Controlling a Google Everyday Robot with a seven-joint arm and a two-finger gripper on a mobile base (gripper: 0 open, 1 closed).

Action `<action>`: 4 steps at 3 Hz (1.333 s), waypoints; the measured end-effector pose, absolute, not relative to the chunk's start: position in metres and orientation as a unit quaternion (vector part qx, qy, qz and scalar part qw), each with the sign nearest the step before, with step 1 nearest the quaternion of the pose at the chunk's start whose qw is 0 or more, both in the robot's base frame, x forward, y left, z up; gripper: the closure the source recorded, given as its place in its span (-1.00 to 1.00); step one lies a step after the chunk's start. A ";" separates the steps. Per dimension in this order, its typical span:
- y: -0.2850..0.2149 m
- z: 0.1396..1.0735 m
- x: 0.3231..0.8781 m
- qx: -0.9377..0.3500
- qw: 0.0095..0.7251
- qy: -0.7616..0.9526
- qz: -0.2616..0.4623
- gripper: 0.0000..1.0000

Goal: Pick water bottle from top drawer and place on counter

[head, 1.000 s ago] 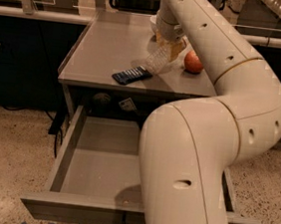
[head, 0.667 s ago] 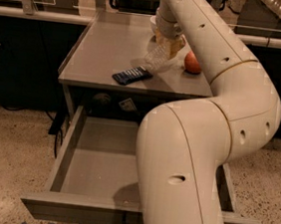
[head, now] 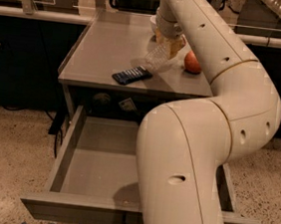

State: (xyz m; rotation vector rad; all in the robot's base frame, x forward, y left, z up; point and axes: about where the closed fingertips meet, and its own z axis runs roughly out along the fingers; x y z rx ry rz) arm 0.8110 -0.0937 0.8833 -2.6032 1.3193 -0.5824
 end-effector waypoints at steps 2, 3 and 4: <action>-0.094 0.883 0.811 -0.872 0.083 0.442 -0.195 -0.73; -0.094 0.883 0.811 -0.872 0.083 0.442 -0.195 -1.00; -0.094 0.883 0.811 -0.872 0.083 0.442 -0.195 -1.00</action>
Offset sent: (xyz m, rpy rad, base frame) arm 0.0000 0.0000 0.0000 0.0000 0.0000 0.0000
